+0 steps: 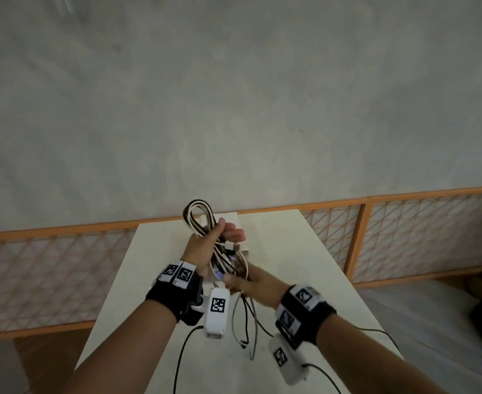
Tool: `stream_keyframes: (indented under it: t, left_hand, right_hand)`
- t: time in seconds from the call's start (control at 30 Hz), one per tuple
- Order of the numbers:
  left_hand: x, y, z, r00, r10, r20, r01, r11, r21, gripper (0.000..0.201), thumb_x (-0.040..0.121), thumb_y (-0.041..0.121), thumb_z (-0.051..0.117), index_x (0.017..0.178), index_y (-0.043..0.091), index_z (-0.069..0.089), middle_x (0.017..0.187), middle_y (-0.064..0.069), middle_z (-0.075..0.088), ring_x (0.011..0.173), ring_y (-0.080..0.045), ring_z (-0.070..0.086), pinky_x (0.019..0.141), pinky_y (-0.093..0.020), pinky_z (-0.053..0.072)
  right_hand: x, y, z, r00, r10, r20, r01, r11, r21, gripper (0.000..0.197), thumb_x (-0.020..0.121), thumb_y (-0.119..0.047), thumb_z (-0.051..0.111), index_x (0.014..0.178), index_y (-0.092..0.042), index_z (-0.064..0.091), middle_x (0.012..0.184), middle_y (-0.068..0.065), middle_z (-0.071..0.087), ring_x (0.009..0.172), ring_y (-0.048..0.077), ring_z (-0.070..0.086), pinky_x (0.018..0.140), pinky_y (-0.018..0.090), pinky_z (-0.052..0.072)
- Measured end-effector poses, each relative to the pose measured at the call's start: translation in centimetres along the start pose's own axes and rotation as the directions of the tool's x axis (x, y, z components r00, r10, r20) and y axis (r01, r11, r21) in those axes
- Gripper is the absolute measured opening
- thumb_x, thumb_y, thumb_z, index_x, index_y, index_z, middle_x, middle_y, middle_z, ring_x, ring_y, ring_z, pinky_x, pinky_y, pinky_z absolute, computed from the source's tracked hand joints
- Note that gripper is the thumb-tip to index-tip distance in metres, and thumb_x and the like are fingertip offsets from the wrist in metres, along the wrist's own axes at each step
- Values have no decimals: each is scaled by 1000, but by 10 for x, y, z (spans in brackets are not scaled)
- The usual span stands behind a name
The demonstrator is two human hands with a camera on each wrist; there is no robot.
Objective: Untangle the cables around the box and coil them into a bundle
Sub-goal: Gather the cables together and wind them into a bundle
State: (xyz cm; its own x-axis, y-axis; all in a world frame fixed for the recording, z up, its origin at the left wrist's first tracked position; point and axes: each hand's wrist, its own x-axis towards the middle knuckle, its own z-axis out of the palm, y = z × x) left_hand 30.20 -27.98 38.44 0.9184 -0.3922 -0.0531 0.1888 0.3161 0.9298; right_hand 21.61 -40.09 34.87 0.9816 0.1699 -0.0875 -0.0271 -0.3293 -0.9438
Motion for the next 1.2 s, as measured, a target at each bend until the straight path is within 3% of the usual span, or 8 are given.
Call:
stream_keyframes:
  t: [0.1,0.27,0.4,0.53,0.83,0.97,1.07,1.2]
  left_hand:
    - [5,-1,5,998,-50,-25,44,976,-213,31,94,31,53,73,9,61,57,-2,66,67,-24,70,61,-32,56]
    - [22,-1,4,986,-150,-66,118,931,-346,32,95,39,47,70,21,48,35,5,32,32,-7,40,44,-18,41]
    - [33,0,-3,984,-145,-107,96,925,-367,34,97,37,45,68,20,44,34,7,29,27,-6,30,36,-14,31]
    - [43,8,-14,971,-98,-217,11,929,-370,34,98,36,44,68,18,44,35,8,29,27,-7,29,37,-11,30]
    - [54,17,-36,879,-16,-477,-110,966,-234,41,93,48,49,68,16,43,38,6,32,29,-11,32,37,-18,34]
    - [54,25,-41,856,-25,-516,-141,950,-280,41,95,48,45,71,15,42,54,-1,30,30,-11,32,40,-18,35]
    - [52,30,-44,855,-15,-518,-153,948,-280,42,93,51,45,73,14,43,57,-2,28,31,-11,32,40,-18,35]
    - [45,33,-39,870,13,-492,-126,972,-197,55,80,70,49,70,16,42,51,1,30,35,-13,32,43,-22,36]
  right_hand:
    - [0,31,19,989,130,-69,-111,968,225,24,96,-30,52,108,-9,54,69,3,58,42,14,49,42,24,43]
    - [-8,29,21,978,187,-96,-106,831,547,31,94,-25,55,64,-18,61,48,-1,37,42,12,33,45,22,29]
    - [-13,28,5,974,219,-53,-145,789,597,31,95,-39,51,82,-12,60,48,-4,29,42,12,30,42,20,28]
    - [-20,33,1,979,184,-87,-174,978,112,33,97,-45,41,83,-19,56,57,-1,39,42,9,33,43,20,29]
    - [-31,22,-19,992,126,22,-108,917,-384,25,99,-31,38,76,-38,39,69,-11,43,70,15,48,69,22,39]
    - [-25,8,-24,989,138,54,-144,983,114,20,98,-4,39,94,-14,56,78,0,53,56,18,61,51,21,48]
    - [-26,2,-33,990,144,-9,-127,900,416,22,98,-6,43,111,-4,61,62,0,44,40,9,28,39,18,23]
    - [-21,1,-44,985,117,-130,-135,981,-140,28,101,-26,39,106,-12,63,60,-5,36,50,11,38,48,19,29]
